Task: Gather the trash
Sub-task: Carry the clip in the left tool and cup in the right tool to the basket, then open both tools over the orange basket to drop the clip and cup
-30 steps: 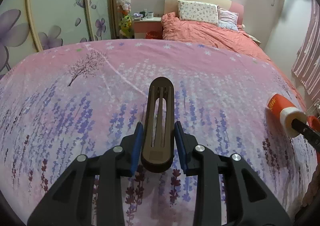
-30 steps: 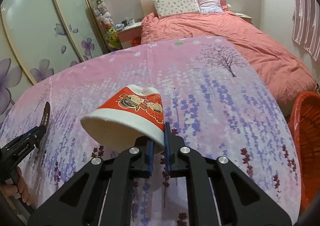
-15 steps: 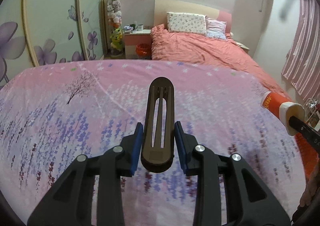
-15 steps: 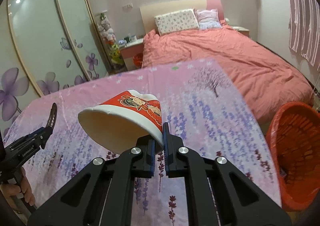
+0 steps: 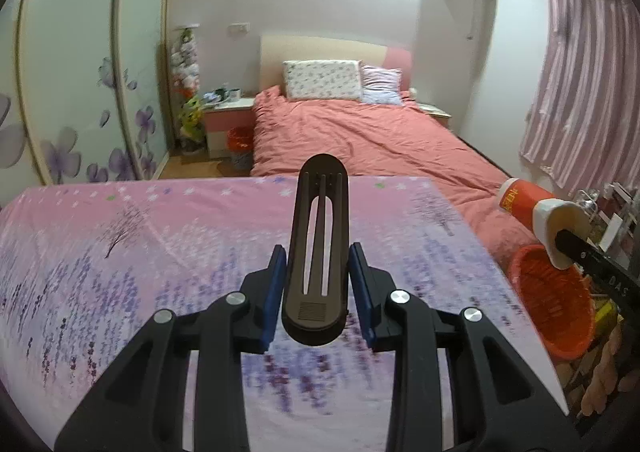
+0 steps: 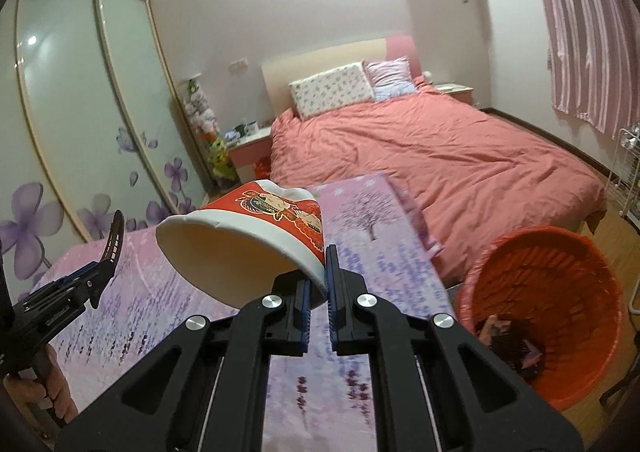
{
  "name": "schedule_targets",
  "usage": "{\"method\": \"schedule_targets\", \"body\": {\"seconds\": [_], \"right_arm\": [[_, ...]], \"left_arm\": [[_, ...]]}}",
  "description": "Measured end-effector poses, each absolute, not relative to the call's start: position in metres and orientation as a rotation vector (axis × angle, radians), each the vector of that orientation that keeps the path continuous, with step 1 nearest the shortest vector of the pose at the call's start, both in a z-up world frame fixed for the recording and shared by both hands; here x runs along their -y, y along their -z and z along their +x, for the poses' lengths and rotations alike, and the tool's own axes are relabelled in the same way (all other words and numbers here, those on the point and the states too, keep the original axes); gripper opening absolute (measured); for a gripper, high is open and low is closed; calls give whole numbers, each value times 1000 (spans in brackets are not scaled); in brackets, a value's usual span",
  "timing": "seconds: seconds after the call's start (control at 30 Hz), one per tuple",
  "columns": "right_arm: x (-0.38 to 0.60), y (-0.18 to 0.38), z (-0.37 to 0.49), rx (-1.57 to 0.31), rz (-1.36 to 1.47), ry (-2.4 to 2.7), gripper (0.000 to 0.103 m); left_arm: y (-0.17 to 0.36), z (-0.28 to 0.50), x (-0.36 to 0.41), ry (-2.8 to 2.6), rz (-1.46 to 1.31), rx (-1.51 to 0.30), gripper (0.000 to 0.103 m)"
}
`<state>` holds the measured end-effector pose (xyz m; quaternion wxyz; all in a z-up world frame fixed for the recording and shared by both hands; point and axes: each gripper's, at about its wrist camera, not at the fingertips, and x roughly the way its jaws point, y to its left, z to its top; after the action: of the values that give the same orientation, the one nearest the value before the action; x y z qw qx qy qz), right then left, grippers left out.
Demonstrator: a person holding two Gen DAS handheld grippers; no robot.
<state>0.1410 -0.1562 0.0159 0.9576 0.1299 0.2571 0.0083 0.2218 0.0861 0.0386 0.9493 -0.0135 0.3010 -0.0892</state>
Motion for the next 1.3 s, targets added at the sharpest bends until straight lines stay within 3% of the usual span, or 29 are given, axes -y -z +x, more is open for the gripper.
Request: {"method": "schedule_targets", "body": {"seconds": [0.6, 1.13, 1.2, 1.27, 1.3], "right_arm": [[269, -10, 95, -469, 365, 172, 7], [368, 31, 103, -567, 479, 329, 8], [378, 41, 112, -614, 508, 328, 19], [386, 53, 118, -658, 531, 315, 33], [388, 57, 119, -670, 536, 317, 39]], "left_arm": [[-49, 204, 73, 439, 50, -608, 32], [8, 211, 225, 661, 109, -742, 33], [21, 216, 243, 677, 114, -783, 35], [32, 220, 256, 678, 125, -811, 48], [38, 222, 259, 671, 134, -818, 49]]}}
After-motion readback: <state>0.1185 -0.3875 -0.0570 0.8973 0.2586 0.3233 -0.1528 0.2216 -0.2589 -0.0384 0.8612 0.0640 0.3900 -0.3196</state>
